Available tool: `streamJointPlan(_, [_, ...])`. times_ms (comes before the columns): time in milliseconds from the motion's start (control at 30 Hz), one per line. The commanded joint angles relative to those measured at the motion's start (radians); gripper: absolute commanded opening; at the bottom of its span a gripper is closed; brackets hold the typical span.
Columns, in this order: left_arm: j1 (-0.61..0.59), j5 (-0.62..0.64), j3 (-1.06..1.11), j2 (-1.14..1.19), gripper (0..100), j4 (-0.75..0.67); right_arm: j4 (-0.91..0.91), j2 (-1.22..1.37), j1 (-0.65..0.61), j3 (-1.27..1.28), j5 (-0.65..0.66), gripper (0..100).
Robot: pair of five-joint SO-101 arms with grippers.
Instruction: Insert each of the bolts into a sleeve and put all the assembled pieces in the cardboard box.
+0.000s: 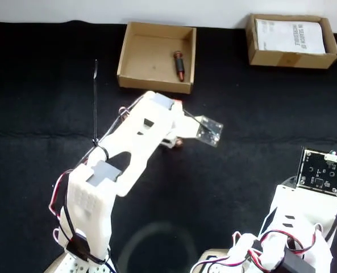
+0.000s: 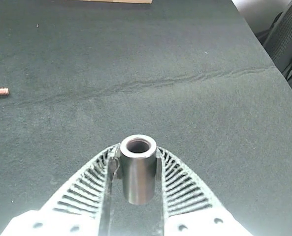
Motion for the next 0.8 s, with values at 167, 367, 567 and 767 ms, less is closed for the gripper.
streamJointPlan(167, [-0.053,-0.247,-0.008,0.130,22,-0.198,-0.016,0.001,-0.010,0.018,0.040,0.9])
streamJointPlan(367, [-0.038,-0.249,-0.010,0.142,22,-0.222,-0.021,-0.001,-0.007,0.081,0.048,0.9])
streamJointPlan(567, [-0.010,-0.402,-0.007,0.148,0,-0.216,-0.021,-0.001,-0.007,0.081,0.049,0.9])
streamJointPlan(767, [-0.007,-0.413,-0.002,0.140,1,-0.213,-0.015,-0.004,-0.002,0.079,0.051,0.9])
